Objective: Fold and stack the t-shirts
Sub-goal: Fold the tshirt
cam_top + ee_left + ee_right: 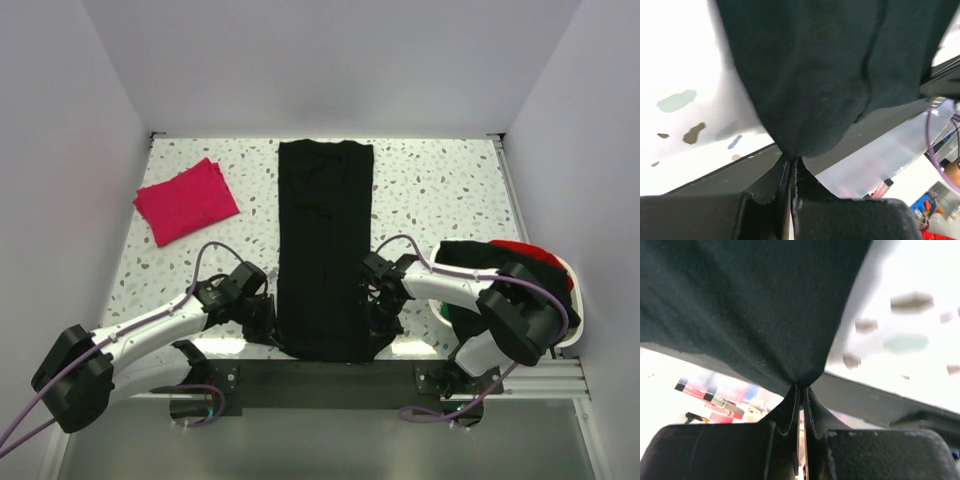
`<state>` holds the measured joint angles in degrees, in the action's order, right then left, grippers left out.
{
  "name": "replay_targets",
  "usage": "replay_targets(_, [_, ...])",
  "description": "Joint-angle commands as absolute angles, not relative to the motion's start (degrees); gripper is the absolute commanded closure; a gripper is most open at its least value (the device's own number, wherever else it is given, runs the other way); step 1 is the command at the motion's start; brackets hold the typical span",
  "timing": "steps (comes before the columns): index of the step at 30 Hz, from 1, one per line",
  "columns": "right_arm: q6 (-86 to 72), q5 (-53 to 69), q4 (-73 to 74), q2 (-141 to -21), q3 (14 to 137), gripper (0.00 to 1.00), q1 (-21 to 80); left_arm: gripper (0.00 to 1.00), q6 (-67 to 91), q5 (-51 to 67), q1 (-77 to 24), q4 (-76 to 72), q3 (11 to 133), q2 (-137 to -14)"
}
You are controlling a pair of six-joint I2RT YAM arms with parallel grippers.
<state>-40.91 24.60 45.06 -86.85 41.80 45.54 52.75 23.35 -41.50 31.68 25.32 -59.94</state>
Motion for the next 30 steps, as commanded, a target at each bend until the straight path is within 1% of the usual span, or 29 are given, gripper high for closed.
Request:
replay_targets(1, [-41.48, 23.82, 51.76, -82.53, 45.08, 1.0, 46.05, 1.0, 53.61, 20.4, -42.1, 33.65, 31.02, -57.49])
replay_targets(8, [-43.15, 13.73, 59.49, -80.6, 54.13, 1.0, 45.97, 1.0, 52.64, 13.9, -42.01, 34.54, 39.45, -59.15])
replay_targets(11, [-44.64, 8.36, 61.26, -81.03, 58.26, 1.0, 45.79, 1.0, 53.61, 9.94, -42.01, 32.27, 40.96, -58.97])
replay_targets(13, [-45.0, 6.34, 61.0, -81.73, 60.45, 1.0, 45.35, 1.0, 53.26, 9.06, -41.93, 29.98, 40.96, -60.37])
replay_targets(17, [-45.44, 2.64, 60.21, -84.02, 63.98, 1.0, 43.86, 1.0, 50.46, 4.93, -42.01, 31.02, 44.73, -63.89])
replay_targets(18, [-45.53, 2.03, 59.25, -84.37, 64.59, 1.0, 43.6, 1.0, 50.54, 1.96, -42.01, 31.03, 45.17, -64.07])
replay_targets(20, [-45.7, 0.71, 58.36, -85.51, 66.35, 1.0, 42.55, 1.0, 51.23, -0.08, -41.92, 30.24, 45.62, -64.34])
replay_targets(21, [-45.53, 0.44, 57.32, -85.95, 66.79, 1.0, 42.02, 1.0, 51.41, -3.39, -42.01, 29.8, 45.53, -64.42])
replay_targets(25, [-42.54, -1.05, 55.81, -89.11, 71.18, 1.0, 38.51, 1.0, 50.98, -6.41, -41.75, 24.89, 45.18, -65.74])
replay_targets(30, [-39.73, -2.37, 53.97, -92.8, 75.75, 1.0, 34.28, 1.0, 46.85, -8.26, -40.17, 20.75, 46.58, -69.08])
